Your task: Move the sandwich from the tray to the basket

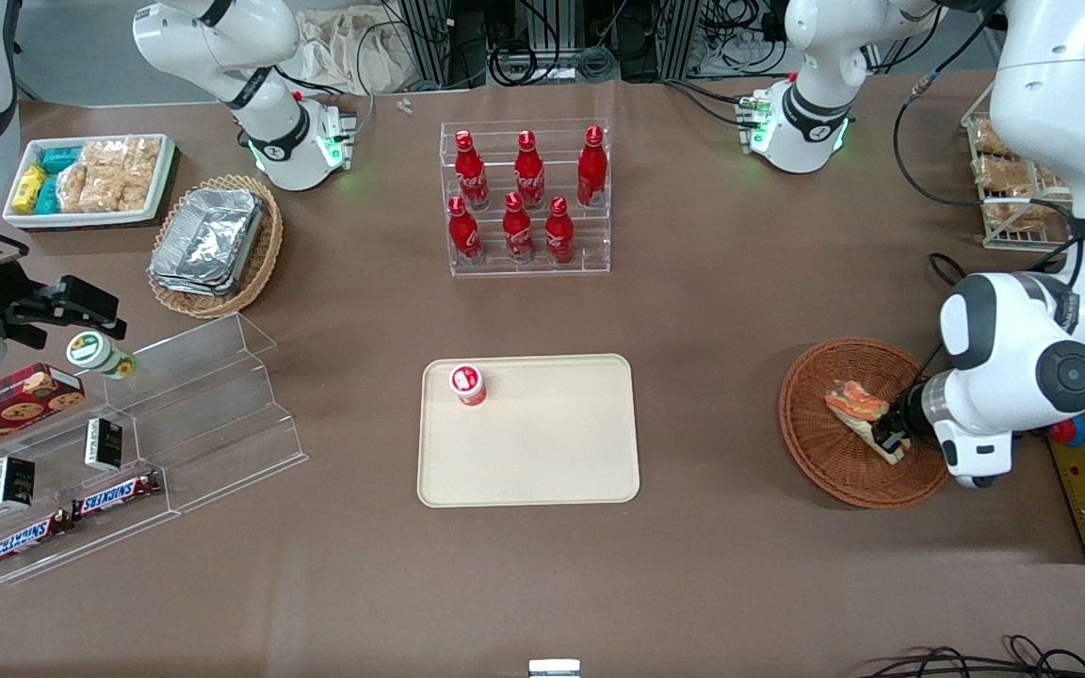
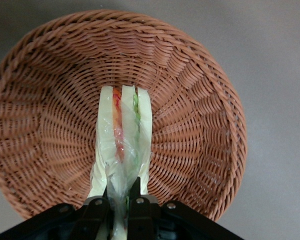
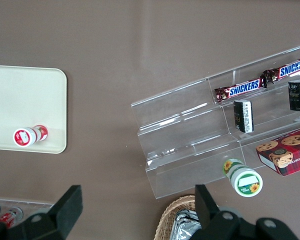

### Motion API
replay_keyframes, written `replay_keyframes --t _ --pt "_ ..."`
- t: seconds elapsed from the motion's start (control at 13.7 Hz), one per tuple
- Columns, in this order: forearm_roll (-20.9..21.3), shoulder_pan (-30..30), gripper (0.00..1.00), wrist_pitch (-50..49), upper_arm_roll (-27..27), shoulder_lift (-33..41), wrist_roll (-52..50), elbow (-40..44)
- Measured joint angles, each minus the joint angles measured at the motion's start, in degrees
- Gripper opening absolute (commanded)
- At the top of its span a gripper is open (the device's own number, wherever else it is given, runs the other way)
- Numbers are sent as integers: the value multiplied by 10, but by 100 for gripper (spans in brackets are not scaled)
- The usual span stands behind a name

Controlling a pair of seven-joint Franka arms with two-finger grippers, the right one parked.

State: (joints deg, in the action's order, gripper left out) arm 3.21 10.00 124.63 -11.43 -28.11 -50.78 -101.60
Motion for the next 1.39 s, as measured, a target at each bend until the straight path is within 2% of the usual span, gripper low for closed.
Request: replay_keyframes --t 0.22,0.29,0.36,0.44,0.51,0.58,0.73,0.8,0.95,1.39 --pt "0 0 15 21 3 -17 -8 0" --pt "0 0 23 26 5 -21 -9 0" --pt "0 0 33 28 7 -24 -9 0" --pt "0 0 49 28 7 -24 -9 0" --pt "0 0 56 28 7 -24 -9 0" --pt "0 0 69 28 7 -24 -9 1" --pt "6 0 81 24 7 -24 -4 2" --pt "15 0 96 10 7 -24 1 5" --pt "22 -1 99 -55 5 -23 32 27" --pt "23 -3 99 -291 -3 -6 189 125"
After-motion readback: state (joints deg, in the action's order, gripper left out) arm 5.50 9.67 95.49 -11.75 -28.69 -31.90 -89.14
